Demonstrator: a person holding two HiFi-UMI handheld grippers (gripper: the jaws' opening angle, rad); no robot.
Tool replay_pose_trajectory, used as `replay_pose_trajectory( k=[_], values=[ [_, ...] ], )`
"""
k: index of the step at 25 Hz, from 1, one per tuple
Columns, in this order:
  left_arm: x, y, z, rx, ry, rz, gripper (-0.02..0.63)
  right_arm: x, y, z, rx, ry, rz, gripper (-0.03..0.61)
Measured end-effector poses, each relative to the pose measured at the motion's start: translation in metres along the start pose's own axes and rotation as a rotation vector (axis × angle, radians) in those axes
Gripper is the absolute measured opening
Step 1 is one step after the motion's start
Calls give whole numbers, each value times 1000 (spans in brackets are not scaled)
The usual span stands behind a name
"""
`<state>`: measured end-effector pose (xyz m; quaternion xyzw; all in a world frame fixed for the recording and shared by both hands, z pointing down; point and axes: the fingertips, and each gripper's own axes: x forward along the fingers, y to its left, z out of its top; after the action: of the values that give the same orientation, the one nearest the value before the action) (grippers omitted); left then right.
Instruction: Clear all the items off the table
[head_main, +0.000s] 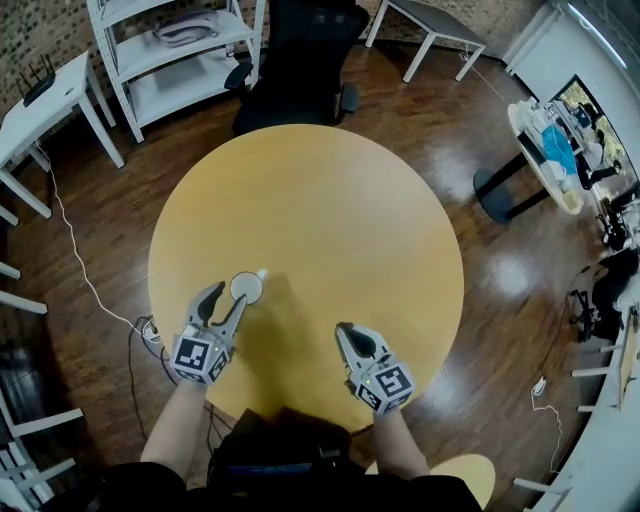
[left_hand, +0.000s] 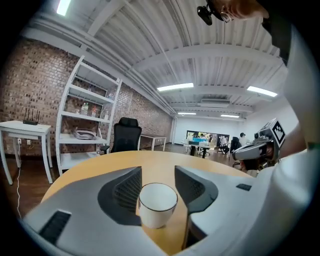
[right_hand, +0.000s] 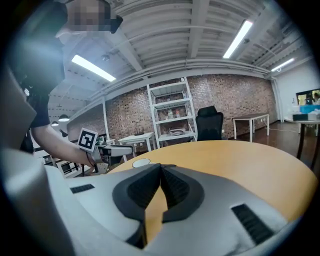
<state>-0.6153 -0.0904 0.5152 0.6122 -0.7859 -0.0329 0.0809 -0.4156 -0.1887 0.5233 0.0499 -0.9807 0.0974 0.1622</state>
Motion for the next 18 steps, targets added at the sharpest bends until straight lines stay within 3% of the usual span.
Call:
replay_pose_trajectory(
  k=[4, 7, 10, 18],
  values=[
    [-19, -9, 38, 5, -59, -56, 81, -19, 11, 15, -107, 2, -96, 5],
    [-32, -13, 62, -18, -103, -103, 29, -26, 19, 31, -181, -12, -169, 5],
    [-42, -24, 79, -34, -132, -153, 2, -39, 24, 50, -149, -95, -204, 5],
    [-55, -66, 100, -114, -164, -313, 2, -88, 20, 86, -23, -328, -354, 5]
  ],
)
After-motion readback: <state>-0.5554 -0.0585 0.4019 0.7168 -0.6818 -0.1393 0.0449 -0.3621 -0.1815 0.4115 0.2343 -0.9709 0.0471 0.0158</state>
